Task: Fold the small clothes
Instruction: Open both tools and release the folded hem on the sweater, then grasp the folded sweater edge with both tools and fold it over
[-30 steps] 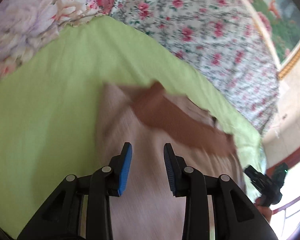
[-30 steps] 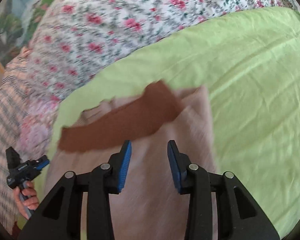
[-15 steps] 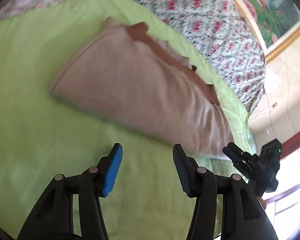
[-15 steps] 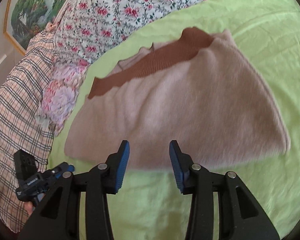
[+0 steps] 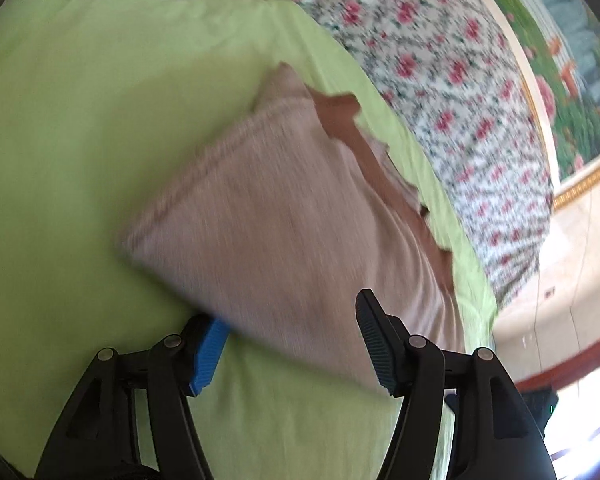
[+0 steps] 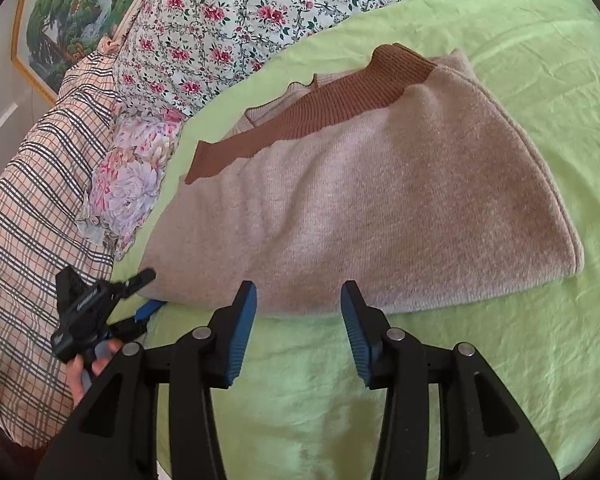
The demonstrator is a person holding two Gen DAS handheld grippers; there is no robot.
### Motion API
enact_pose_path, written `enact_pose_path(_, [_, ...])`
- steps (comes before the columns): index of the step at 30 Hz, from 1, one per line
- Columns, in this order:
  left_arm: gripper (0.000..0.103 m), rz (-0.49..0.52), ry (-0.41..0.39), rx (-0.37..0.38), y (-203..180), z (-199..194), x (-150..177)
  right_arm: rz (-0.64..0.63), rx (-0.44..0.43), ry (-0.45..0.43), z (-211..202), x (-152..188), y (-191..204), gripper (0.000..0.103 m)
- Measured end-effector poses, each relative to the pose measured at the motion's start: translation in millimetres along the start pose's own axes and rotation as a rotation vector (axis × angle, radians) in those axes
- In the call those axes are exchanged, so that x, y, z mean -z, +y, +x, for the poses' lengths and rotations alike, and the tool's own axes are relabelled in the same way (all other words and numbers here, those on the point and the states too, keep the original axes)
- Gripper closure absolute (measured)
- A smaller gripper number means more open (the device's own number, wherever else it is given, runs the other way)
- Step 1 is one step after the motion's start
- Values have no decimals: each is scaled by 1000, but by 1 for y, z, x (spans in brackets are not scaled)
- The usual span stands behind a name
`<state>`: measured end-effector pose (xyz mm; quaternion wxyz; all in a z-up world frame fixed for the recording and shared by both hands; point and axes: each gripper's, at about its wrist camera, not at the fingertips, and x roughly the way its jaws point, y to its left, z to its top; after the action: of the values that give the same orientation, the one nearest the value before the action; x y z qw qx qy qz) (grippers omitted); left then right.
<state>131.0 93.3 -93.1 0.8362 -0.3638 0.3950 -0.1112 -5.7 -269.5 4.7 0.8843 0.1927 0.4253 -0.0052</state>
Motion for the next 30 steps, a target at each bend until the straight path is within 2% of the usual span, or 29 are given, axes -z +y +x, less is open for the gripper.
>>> enact_pose_path(3, [41,-6,-39,-26,-1,10,-16,7,7,-12,0,-9,-4,56])
enact_pose_path(5, [49,4,-66,-61,-4,15,-25,12,9,-19,1,-18,-9,55])
enact_pose_path(6, [59,-1,-77,-68,-3,16,-28,14,9,-21,2,-23,-12,55])
enact_pose_path(7, [74,-7,-87,-72,-3,17,-32,15,8,-20,3,-28,-14,55])
enact_pose_path(10, [93,28,-108,-62,-16,16,-41,24,-8,-16,6,-46,-24,55])
enact_pose_path(14, [96,176,-132,-13,-67,8,-39,18,-41,-13,7,-72,-34,55])
enact_pose_path(17, [96,317,-103,46,-116,10,-27,76,-157,13,12,-93,-50,55])
enact_pose_path(18, [96,373,-89,61,-136,14,-19,88,-198,24,15,-100,-53,52])
enact_pose_path(20, [96,439,-54,94,-159,25,-4,90,-263,44,23,-112,-56,37])
enact_pose_path(21, [96,462,-37,108,-167,30,4,90,-291,59,29,-116,-56,28])
enact_pose_path(22, [96,492,-12,116,-175,40,15,98,-321,71,35,-120,-56,26])
enact_pose_path(26, [96,534,70,126,-183,66,40,131,-431,150,71,-136,-49,25])
enact_pose_path(30, [96,542,95,113,-181,75,49,121,-419,256,118,-148,-31,25])
